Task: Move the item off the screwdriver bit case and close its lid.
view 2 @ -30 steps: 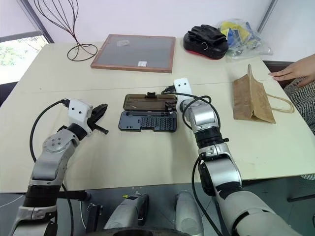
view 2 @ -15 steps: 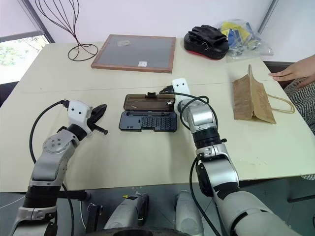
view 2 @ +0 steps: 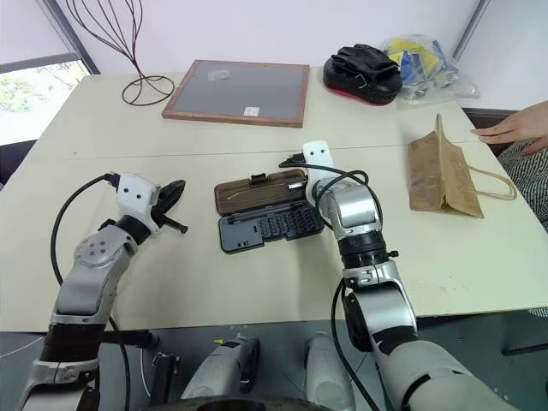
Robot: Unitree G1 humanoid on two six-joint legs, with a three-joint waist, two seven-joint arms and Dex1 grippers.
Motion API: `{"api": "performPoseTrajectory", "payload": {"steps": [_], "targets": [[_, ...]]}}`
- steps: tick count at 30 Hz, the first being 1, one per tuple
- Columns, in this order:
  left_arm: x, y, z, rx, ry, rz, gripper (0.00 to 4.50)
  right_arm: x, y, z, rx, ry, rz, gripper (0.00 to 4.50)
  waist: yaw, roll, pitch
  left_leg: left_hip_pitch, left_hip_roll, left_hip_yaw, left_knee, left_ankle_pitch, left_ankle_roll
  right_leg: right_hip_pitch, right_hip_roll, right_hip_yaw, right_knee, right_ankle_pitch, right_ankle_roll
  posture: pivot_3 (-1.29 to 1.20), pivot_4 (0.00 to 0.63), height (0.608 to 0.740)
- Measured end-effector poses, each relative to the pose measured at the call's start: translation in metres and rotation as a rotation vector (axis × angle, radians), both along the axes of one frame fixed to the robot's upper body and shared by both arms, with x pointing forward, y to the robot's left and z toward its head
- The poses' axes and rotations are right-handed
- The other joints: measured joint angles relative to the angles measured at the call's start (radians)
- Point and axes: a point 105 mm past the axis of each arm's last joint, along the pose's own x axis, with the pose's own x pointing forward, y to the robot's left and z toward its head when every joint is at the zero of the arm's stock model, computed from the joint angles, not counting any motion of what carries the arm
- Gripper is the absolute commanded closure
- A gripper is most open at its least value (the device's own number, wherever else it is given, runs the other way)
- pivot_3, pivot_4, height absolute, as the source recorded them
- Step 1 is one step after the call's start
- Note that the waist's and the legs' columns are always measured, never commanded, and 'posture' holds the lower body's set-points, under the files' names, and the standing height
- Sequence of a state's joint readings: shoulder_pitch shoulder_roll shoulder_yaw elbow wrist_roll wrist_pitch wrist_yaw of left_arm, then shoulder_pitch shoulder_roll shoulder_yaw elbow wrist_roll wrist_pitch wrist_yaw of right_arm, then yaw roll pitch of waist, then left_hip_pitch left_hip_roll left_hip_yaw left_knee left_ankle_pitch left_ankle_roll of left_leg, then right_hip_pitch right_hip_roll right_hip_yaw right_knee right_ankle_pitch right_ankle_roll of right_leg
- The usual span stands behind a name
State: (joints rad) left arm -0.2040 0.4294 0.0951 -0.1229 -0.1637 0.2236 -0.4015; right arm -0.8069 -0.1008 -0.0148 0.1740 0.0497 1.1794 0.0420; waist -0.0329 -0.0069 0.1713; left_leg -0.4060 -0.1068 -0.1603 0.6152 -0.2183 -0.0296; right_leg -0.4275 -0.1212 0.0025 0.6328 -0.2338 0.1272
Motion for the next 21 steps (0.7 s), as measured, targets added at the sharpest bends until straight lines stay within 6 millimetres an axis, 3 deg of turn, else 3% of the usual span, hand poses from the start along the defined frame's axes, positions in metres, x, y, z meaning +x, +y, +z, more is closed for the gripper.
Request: {"api": "performPoseTrajectory", "payload": {"steps": [5,9,21], "targets": [[0.000,0.000,0.000,0.000,0.001,-0.003,4.50,-0.023,-0.016,0.003,-0.010,0.109,-0.143,4.46,0.018,0.000,0.000,-0.001,0.000,0.000,0.000,0.000,0.000,-0.001,0.000,0.000,0.000,0.000,0.000,0.00,0.150,0.734],[0.001,-0.002,0.001,0.002,0.001,-0.014,4.50,-0.039,-0.015,0.002,0.014,0.155,-0.188,4.46,0.018,0.000,0.000,-0.001,0.000,0.000,0.000,0.000,0.000,-0.001,0.000,0.000,0.000,0.000,0.000,0.00,0.150,0.734],[0.010,-0.013,0.001,0.001,0.007,-0.061,4.50,-0.045,-0.008,0.002,0.047,0.153,-0.191,4.46,0.011,0.000,0.000,-0.001,0.000,0.001,-0.001,0.000,0.000,-0.002,0.000,0.000,0.000,0.000,0.000,0.00,0.150,0.734]]}}
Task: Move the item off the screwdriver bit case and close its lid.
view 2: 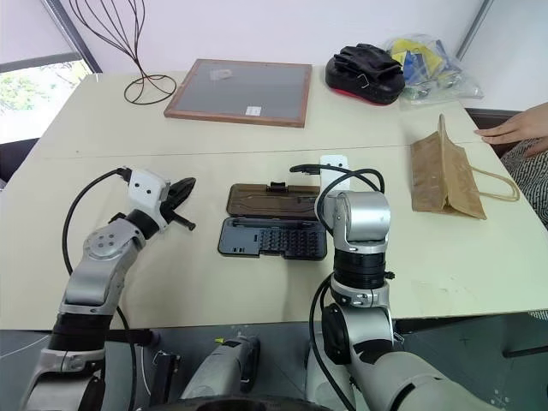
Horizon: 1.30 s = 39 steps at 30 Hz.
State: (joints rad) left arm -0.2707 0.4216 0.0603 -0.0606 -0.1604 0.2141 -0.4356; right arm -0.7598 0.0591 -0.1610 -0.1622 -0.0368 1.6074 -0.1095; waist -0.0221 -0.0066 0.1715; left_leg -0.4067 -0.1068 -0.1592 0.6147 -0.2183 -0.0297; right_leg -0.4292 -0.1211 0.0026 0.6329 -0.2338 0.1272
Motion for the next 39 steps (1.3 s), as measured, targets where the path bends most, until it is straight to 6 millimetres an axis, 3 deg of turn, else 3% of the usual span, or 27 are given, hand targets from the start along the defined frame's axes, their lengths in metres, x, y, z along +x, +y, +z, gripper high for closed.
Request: {"api": "performPoseTrajectory", "payload": {"steps": [15,24,28,32,34,39], "targets": [[-0.001,0.001,-0.002,0.000,0.003,0.005,4.50,-0.001,0.019,0.001,0.007,-0.005,0.098,4.46,-0.003,0.000,0.000,0.000,0.000,0.000,0.000,0.000,0.000,0.000,0.000,0.000,0.000,0.000,0.000,0.00,0.150,0.734],[-0.003,0.002,-0.005,0.000,0.010,0.009,4.50,0.000,0.017,0.001,0.008,0.000,0.097,4.46,-0.001,0.000,0.000,0.000,0.000,0.000,0.000,0.000,0.000,0.000,0.000,0.000,0.000,0.000,0.000,0.00,0.150,0.734],[-0.004,0.001,-0.004,0.001,0.004,0.007,4.50,0.001,0.016,0.004,0.011,-0.008,0.095,3.14,0.000,0.000,0.000,0.000,0.000,0.000,0.000,0.000,0.000,0.000,0.000,0.000,0.000,0.000,0.000,0.00,0.150,0.734],[-0.004,0.001,-0.003,0.001,0.004,0.005,4.50,0.004,0.011,0.010,0.015,-0.025,0.091,0.92,0.001,0.000,0.000,0.000,0.000,0.000,0.000,0.000,0.000,0.000,0.000,0.000,0.000,0.000,0.000,0.00,0.150,0.734],[-0.004,0.001,-0.003,0.000,0.005,0.001,4.50,0.006,0.007,0.013,-0.019,-0.042,0.105,0.05,0.001,0.000,0.000,0.000,0.000,0.000,0.000,0.000,0.000,0.000,0.000,0.000,0.000,0.000,0.000,0.00,0.150,0.734],[-0.006,-0.005,-0.004,-0.019,0.030,-0.047,4.50,0.017,0.003,0.043,-0.017,-0.236,0.187,0.05,-0.001,0.000,0.000,0.000,0.000,0.000,0.000,0.000,0.000,0.000,0.000,0.000,0.000,0.000,0.000,0.00,0.150,0.734]]}}
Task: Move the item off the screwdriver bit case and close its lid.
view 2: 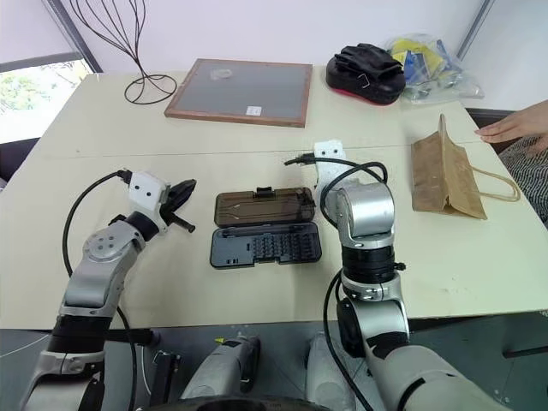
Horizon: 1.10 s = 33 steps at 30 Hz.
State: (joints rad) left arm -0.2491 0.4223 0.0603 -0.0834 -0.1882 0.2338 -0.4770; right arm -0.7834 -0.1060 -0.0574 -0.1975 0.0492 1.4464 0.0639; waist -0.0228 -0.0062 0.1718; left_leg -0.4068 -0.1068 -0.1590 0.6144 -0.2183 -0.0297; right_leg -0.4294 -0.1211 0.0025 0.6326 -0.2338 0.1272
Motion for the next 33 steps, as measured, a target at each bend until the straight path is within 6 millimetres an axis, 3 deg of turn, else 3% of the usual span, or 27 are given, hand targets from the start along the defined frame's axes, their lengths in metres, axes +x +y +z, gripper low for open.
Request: {"api": "performPoseTrajectory", "payload": {"steps": [5,11,14,19,25,30,33], "targets": [[-0.010,-0.017,0.012,-0.061,0.028,-0.142,4.50,0.008,-0.002,0.029,0.071,-0.178,0.072,0.05,0.001,0.000,0.000,0.000,0.000,0.000,0.000,0.000,0.000,0.000,0.000,0.000,0.000,0.000,0.000,0.00,0.150,0.734],[-0.032,-0.042,0.037,-0.059,0.041,-0.366,4.50,0.013,-0.009,0.028,0.083,-0.214,0.058,0.05,-0.002,0.000,0.000,0.000,0.000,0.000,0.000,0.000,0.000,0.000,0.000,0.000,0.000,0.000,0.000,0.00,0.150,0.734],[-0.045,-0.049,0.025,-0.020,0.115,-0.453,4.50,0.016,-0.011,0.028,0.078,-0.225,0.059,0.05,-0.006,0.001,0.001,0.000,0.000,0.000,0.000,0.000,0.000,0.000,0.000,0.000,0.000,0.000,0.000,0.00,0.150,0.734],[-0.061,-0.044,0.001,0.029,0.239,-0.517,4.50,0.022,-0.014,0.029,0.040,-0.253,0.106,0.05,-0.014,0.001,0.001,0.000,0.001,0.000,0.000,0.000,0.000,0.000,0.000,0.000,0.000,0.000,0.000,0.00,0.150,0.734],[-0.073,-0.037,-0.017,0.076,0.316,-0.545,4.50,0.029,-0.016,0.040,-0.124,-0.307,0.305,0.05,-0.018,0.001,0.002,0.000,0.001,0.000,-0.001,0.000,0.000,0.000,0.000,0.000,-0.001,0.000,0.000,0.00,0.150,0.734],[-0.079,-0.035,-0.041,0.097,0.397,-0.563,4.50,0.026,-0.002,0.054,-0.286,-0.282,0.661,0.05,-0.023,0.002,0.003,0.000,0.001,0.003,-0.001,0.000,0.001,0.001,0.001,0.000,-0.002,0.000,0.000,0.00,0.150,0.734],[-0.078,-0.035,-0.044,0.107,0.390,-0.569,4.50,0.016,0.013,0.046,-0.330,-0.216,0.886,0.05,-0.022,0.002,0.003,0.000,0.002,0.002,-0.001,0.000,0.001,0.001,0.001,0.000,-0.002,0.000,0.000,0.00,0.150,0.734]]}}
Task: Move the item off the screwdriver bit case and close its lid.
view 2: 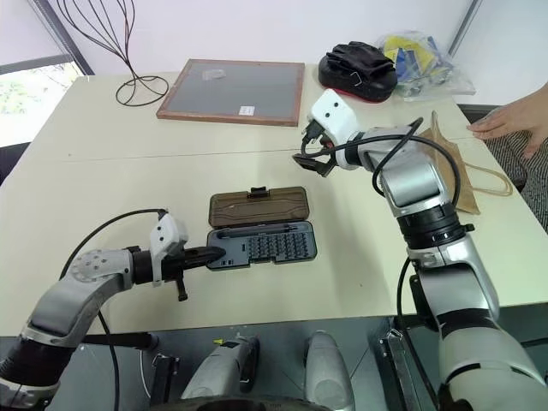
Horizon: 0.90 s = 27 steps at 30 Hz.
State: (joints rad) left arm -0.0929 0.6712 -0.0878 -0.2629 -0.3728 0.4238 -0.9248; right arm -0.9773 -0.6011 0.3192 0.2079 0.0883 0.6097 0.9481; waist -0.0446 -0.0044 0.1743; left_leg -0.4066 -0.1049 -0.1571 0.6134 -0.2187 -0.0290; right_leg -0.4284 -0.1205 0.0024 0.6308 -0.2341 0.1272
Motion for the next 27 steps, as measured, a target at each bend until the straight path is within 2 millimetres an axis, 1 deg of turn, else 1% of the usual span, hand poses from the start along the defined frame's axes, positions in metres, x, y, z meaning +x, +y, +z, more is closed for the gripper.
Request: {"api": "performPoseTrajectory", "payload": {"steps": [2,5,9,13,16,19,21,27], "targets": [[0.001,0.000,-0.001,-0.002,-0.010,0.000,4.50,-0.006,0.011,-0.012,-0.051,0.068,0.108,0.05,0.000,0.000,0.000,0.000,0.000,-0.001,0.000,0.000,0.000,0.000,0.000,0.000,0.000,0.000,0.000,0.00,0.150,0.734],[0.003,-0.002,-0.002,-0.001,-0.023,-0.010,4.50,-0.005,0.022,-0.028,-0.092,0.149,0.191,0.05,0.002,0.000,0.000,0.000,0.000,-0.001,0.000,0.000,0.000,0.000,0.000,0.000,0.000,0.000,0.000,0.00,0.150,0.734],[0.004,-0.002,-0.003,-0.002,-0.030,-0.011,4.50,0.000,0.031,-0.045,-0.093,0.228,0.225,0.05,0.002,0.000,0.000,0.000,0.000,-0.002,0.000,0.000,0.000,0.000,0.000,0.000,0.000,0.000,0.000,0.00,0.150,0.734],[0.003,-0.001,-0.003,-0.003,-0.033,-0.001,4.50,0.013,0.038,-0.053,-0.091,0.253,0.204,0.05,-0.001,0.000,0.000,0.001,0.000,-0.002,0.000,0.000,-0.001,0.000,0.000,0.000,0.001,0.000,0.000,0.00,0.150,0.734],[0.000,-0.002,-0.004,-0.004,-0.037,0.003,4.50,0.026,0.035,-0.066,-0.095,0.256,0.132,0.05,0.000,0.000,0.000,0.001,0.000,-0.002,-0.001,0.000,-0.001,0.000,0.000,0.000,0.001,0.000,0.000,0.00,0.150,0.734],[-0.001,-0.002,-0.004,-0.003,-0.038,0.008,4.50,0.032,0.026,-0.077,-0.109,0.263,0.076,0.05,0.002,0.000,0.000,0.001,-0.001,-0.002,-0.001,0.000,-0.001,0.000,0.000,0.001,0.001,0.000,0.000,0.00,0.150,0.734],[-0.002,0.000,-0.004,-0.002,-0.039,0.015,4.50,0.034,0.024,-0.082,-0.109,0.264,0.054,0.05,0.000,0.001,0.000,0.001,-0.001,-0.002,-0.001,0.000,-0.001,0.000,0.000,0.001,0.001,0.000,0.000,0.00,0.150,0.734],[-0.005,0.002,-0.005,0.004,-0.042,0.031,4.50,0.035,0.022,-0.085,-0.116,0.247,0.060,0.05,-0.002,0.001,-0.001,0.002,-0.001,-0.001,-0.001,0.000,-0.001,0.000,0.001,0.002,0.002,0.000,0.000,0.00,0.150,0.734]]}}
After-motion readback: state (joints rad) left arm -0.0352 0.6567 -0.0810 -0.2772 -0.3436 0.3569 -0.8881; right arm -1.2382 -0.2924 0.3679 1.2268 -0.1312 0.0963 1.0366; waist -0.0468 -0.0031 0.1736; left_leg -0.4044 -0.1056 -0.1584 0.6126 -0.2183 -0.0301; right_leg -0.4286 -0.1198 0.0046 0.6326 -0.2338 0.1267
